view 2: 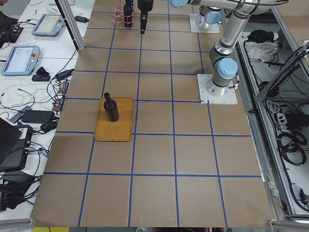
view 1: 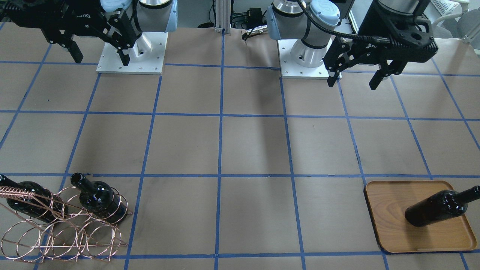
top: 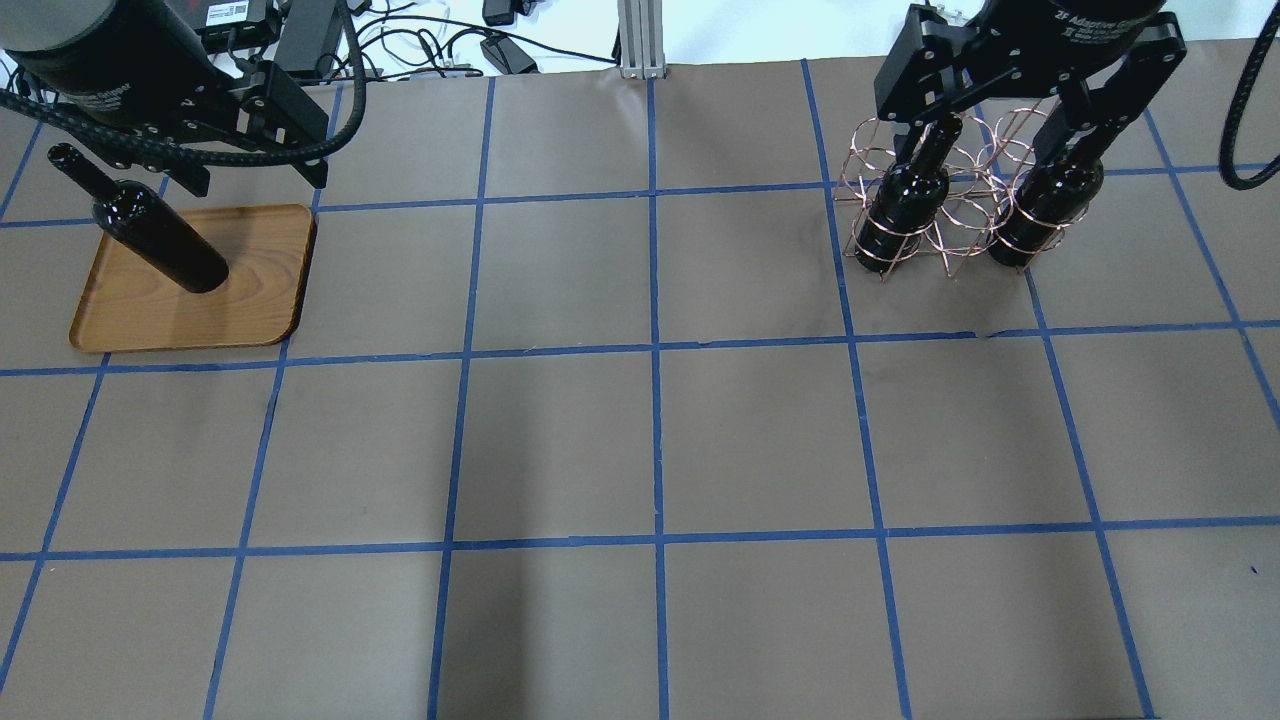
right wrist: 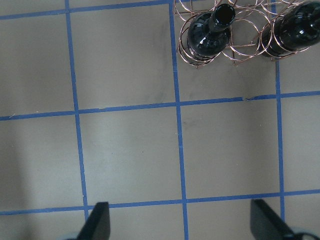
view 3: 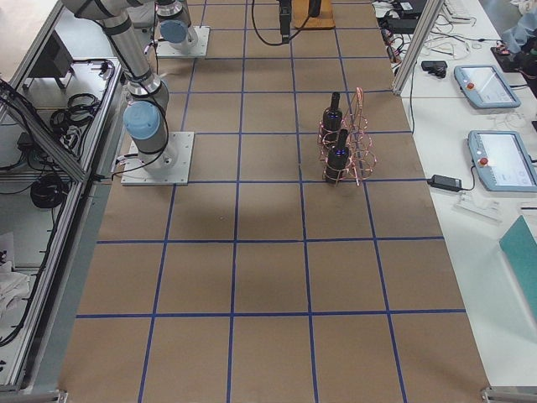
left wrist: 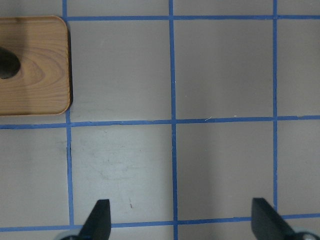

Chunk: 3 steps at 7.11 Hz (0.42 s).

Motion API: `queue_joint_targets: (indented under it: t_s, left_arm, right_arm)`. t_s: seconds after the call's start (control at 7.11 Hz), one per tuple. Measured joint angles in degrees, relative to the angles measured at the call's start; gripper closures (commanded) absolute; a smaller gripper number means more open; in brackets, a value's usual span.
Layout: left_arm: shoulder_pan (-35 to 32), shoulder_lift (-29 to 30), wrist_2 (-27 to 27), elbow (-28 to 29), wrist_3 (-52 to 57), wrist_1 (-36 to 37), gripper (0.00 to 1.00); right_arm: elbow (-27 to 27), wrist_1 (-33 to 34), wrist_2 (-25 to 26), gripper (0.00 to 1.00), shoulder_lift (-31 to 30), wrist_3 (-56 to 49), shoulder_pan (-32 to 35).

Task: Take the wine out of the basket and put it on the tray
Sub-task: 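Open the left gripper and raise it away from the bottle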

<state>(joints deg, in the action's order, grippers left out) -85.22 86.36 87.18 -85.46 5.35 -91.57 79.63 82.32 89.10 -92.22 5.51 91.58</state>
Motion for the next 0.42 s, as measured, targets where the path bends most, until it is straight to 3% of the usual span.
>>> queue_joint_targets:
  t_s: [0.42]
  left_arm:
    - [-0.4,-1.7,1.8,-1.7,0.0,-1.3,0.0]
  right_arm:
    - [0.0,0.0,0.0,0.0,-0.1,0.0,0.0]
